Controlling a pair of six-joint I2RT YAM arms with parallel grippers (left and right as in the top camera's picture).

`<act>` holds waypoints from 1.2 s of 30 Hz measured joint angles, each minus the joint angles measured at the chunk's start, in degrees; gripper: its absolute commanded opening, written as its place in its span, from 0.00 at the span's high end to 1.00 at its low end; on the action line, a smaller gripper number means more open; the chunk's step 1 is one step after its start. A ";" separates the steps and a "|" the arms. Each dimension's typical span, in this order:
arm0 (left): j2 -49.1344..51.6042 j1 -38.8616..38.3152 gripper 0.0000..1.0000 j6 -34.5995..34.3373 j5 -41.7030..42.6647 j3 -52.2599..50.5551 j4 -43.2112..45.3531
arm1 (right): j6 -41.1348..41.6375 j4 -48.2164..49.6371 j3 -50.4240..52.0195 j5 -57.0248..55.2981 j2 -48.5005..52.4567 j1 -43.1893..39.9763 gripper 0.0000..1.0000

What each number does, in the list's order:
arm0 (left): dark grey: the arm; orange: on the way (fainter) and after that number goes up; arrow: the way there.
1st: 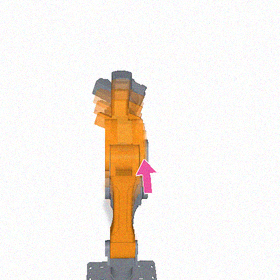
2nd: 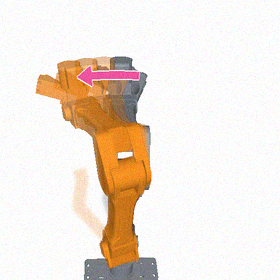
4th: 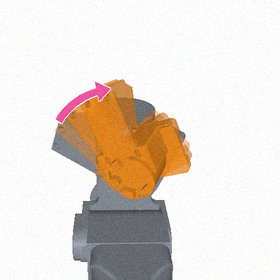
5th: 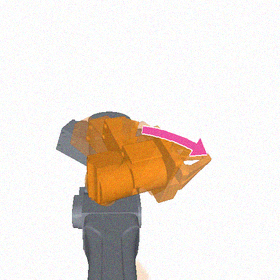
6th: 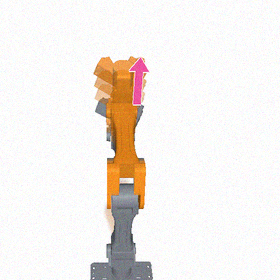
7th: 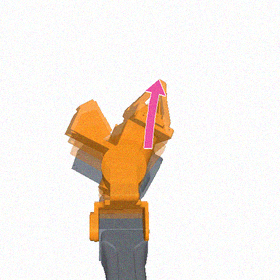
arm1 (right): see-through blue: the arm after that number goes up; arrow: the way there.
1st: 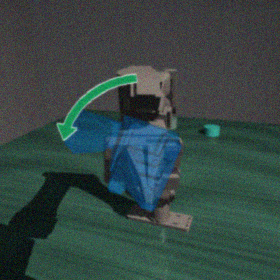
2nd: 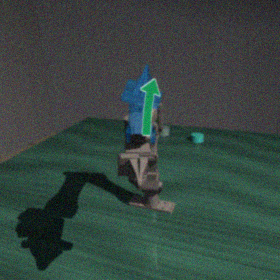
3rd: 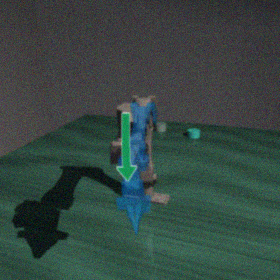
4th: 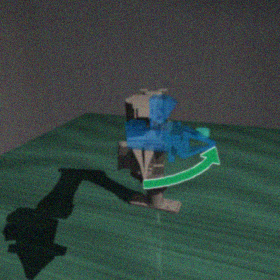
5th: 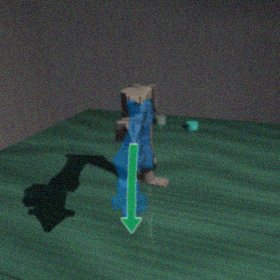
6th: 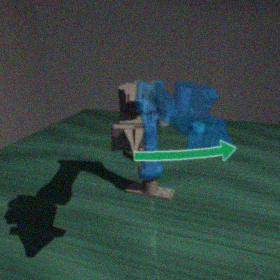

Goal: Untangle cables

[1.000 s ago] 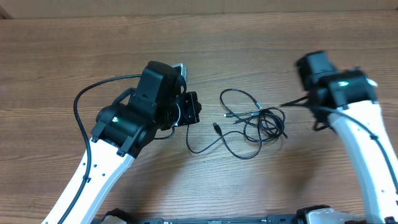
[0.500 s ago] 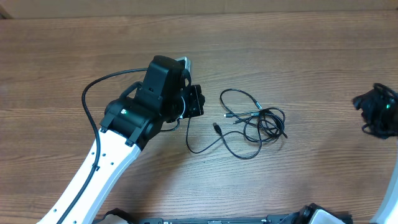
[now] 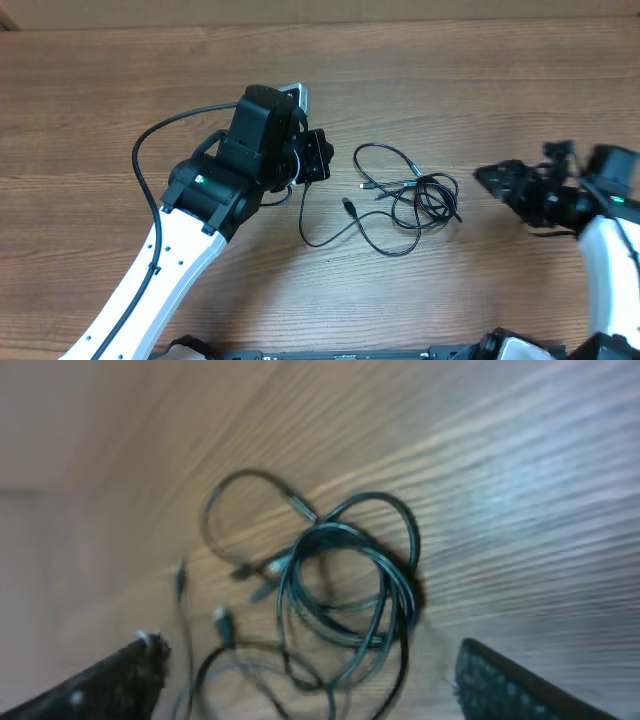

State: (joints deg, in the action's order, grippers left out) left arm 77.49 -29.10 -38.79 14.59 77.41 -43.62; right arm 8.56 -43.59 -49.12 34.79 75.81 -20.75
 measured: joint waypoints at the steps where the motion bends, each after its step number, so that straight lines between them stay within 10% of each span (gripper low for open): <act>1: 0.00 0.00 0.92 0.00 0.04 0.00 -0.04 | 3.06 2.21 1.33 -2.36 0.76 2.36 0.07; 36: 0.42 0.00 0.95 0.00 -0.04 0.00 0.59 | 8.50 6.88 2.34 -13.35 9.11 13.03 0.03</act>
State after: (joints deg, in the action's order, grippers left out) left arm 77.91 -29.10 -38.79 14.55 77.41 -43.03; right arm 17.06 -36.71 -46.78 21.43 84.93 -7.73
